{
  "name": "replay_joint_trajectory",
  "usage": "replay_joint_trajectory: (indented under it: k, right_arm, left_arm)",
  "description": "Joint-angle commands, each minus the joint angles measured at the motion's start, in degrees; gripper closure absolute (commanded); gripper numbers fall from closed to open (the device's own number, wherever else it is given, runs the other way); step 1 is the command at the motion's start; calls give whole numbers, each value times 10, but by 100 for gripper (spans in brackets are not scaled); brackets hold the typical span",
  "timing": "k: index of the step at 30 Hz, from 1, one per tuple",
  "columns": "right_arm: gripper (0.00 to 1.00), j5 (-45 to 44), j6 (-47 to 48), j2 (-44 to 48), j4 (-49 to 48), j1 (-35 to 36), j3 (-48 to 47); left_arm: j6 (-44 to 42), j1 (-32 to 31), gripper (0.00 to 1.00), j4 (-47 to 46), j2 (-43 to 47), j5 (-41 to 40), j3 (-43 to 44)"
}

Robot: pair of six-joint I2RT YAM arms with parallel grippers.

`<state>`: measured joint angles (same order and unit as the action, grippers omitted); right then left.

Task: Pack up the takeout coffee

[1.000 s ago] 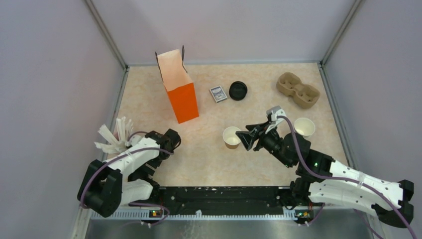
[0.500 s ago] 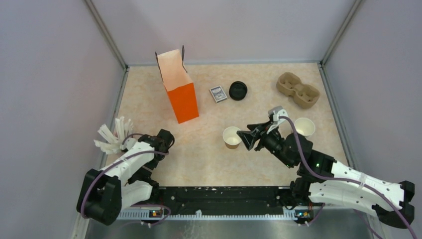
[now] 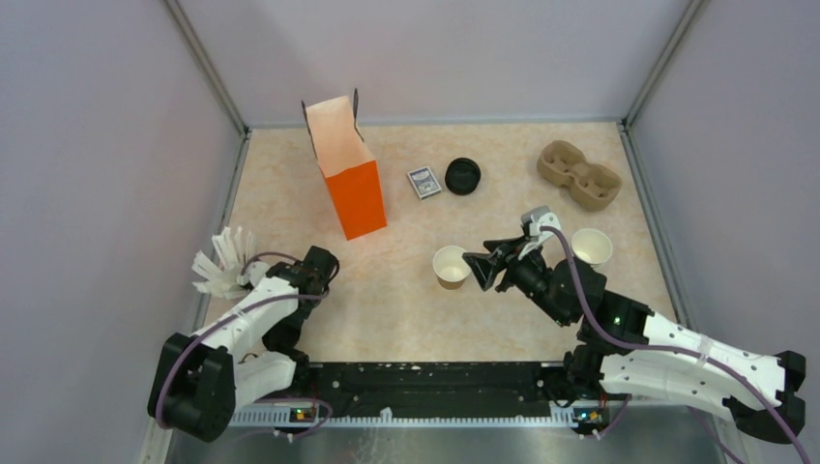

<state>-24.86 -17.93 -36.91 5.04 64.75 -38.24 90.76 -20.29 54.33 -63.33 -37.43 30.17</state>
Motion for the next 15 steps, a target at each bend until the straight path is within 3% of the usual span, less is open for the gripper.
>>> replay_joint_trajectory:
  k: [1, 11, 15]
  right_arm:
    - [46, -23, 17, 4, -1, 3, -5]
    - [45, -34, 22, 5, -1, 3, -1]
    - [44, -36, 26, 5, -2, 3, -3]
  left_arm:
    - [-68, 1, 47, -36, 6, 119, -11]
    - [-111, -1, 57, -31, 36, 159, -17]
    - [-106, -2, 54, -11, 44, 166, -9]
